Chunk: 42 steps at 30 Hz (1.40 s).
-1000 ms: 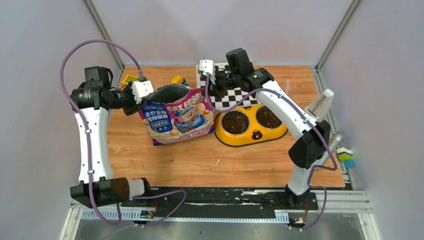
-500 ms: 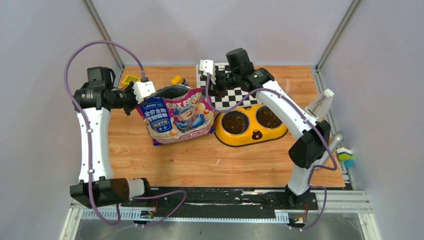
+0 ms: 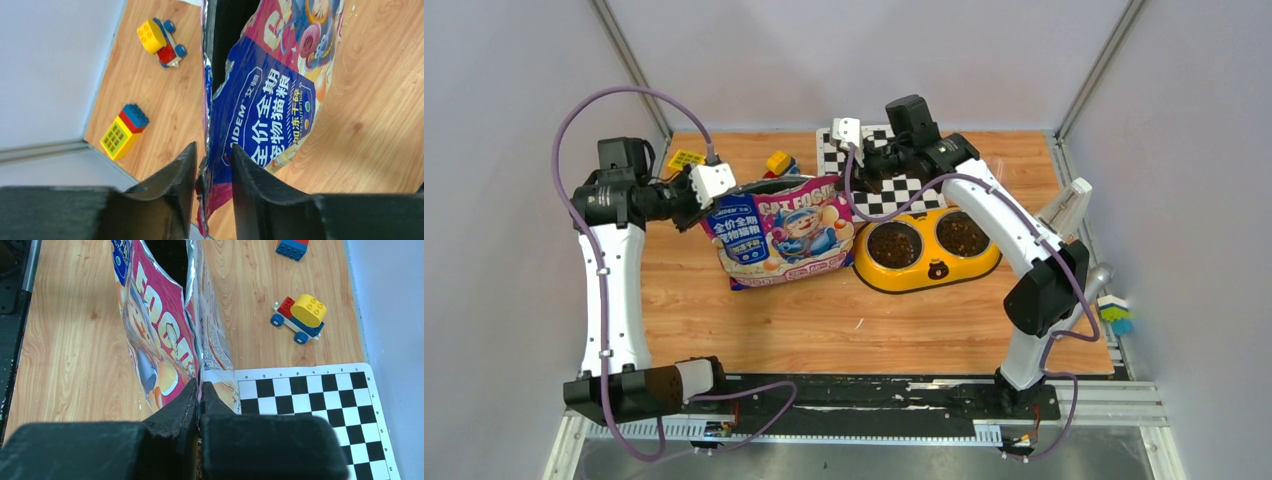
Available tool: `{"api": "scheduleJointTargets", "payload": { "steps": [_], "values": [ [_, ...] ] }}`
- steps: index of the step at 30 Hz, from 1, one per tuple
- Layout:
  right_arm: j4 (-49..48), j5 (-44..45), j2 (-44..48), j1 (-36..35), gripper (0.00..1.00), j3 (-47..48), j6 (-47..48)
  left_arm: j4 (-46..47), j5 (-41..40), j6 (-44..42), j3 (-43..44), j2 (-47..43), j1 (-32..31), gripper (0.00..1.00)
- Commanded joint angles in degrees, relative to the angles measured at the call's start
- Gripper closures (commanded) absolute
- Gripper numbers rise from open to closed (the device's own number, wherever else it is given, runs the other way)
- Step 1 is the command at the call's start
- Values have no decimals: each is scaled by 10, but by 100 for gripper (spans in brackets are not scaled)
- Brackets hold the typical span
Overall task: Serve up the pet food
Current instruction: Close the pet food bag at the center of the board.
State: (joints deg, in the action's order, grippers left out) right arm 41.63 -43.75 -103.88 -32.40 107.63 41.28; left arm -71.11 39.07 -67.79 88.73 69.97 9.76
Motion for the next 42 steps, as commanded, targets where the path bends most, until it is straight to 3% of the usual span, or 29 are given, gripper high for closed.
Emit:
{"api": "scheduleJointTargets", "payload": {
  "steps": [1,5,12,15,18,22,29,30,31,32,34,36,42],
  "values": [
    [-43,-21,67,29,100,28,14,-22,39,3,36,12,0,51],
    [-42,-23,63,27,100,28,13,-21,52,12,50,24,-13,42],
    [-41,-23,62,26,100,29,11,-13,35,25,59,53,-52,44],
    [-42,-21,62,25,100,32,10,-15,29,24,59,57,-62,55],
    [-42,-21,61,25,100,33,10,-13,24,27,58,57,-63,78],
    [-41,-21,60,25,100,30,11,1,15,39,57,51,-63,100],
    [-39,-21,61,25,100,31,13,34,13,63,54,37,-63,100],
    [-38,-22,61,25,100,32,13,32,14,64,62,39,-63,97],
    [-37,-22,61,25,100,33,13,24,19,63,66,46,-63,87],
    [-37,-23,61,24,100,33,12,20,22,63,74,49,-63,68],
    [-37,-21,60,24,100,33,13,16,35,65,79,57,-65,52],
    [-37,-21,60,24,100,32,12,18,40,69,81,61,-72,46],
    [-36,-20,60,23,100,34,11,28,32,82,81,76,-90,47]
  ]
}}
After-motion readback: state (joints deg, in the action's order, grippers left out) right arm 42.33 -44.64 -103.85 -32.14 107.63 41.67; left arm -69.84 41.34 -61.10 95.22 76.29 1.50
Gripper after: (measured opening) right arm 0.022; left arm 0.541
